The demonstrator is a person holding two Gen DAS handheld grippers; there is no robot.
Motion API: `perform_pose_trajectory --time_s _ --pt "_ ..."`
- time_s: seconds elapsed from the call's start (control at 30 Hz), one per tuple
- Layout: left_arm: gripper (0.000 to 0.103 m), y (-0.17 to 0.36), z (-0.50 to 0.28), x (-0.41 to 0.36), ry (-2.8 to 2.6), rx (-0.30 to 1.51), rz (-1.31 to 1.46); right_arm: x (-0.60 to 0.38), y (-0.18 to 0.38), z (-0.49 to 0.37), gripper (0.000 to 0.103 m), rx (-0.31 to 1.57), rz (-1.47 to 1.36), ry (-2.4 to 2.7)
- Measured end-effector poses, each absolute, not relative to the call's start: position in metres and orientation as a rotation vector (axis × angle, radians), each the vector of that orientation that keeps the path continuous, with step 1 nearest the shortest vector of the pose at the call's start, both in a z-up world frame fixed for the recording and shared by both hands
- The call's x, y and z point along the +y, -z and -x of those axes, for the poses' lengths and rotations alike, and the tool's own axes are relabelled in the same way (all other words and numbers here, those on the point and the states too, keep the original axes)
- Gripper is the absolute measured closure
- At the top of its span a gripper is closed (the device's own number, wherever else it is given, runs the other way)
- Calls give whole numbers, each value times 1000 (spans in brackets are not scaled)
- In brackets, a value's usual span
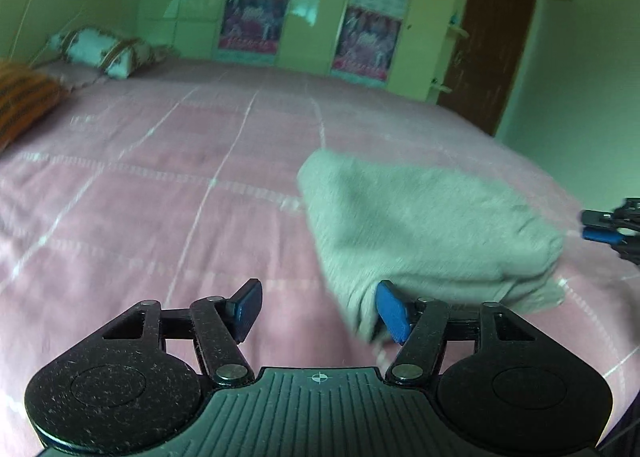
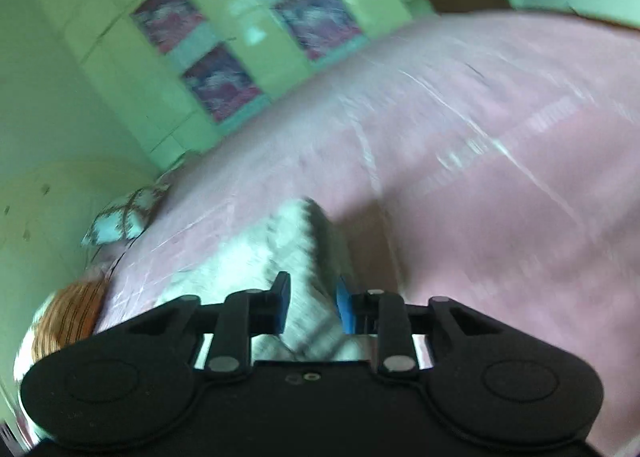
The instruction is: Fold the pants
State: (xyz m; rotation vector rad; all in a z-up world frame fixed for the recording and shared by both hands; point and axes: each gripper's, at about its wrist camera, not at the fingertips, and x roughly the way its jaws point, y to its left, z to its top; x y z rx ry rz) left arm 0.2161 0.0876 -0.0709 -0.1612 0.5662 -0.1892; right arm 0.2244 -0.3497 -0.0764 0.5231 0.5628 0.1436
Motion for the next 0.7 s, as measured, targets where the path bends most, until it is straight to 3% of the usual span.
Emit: perform_pose_trajectory --time_s 0.27,0.4,0.47,0.57,0.6,0.7 --pt "39 30 -305 65 209 453 180 -275 51 -301 88 572 -232 -255" --pt "38 82 -389 44 211 651 224 -251 73 -336 86 644 -106 -205" --pt "25 120 -420 42 169 834 213 -257 101 -354 94 748 -75 -151" --pt "25 106 -412 55 145 779 266 -272 94 -350 94 737 -117 -187" --pt "25 97 -403 56 138 726 253 -274 83 -343 87 700 -125 -189" --pt "25 85 -391 54 181 679 269 -271 64 -331 83 582 -151 -243"
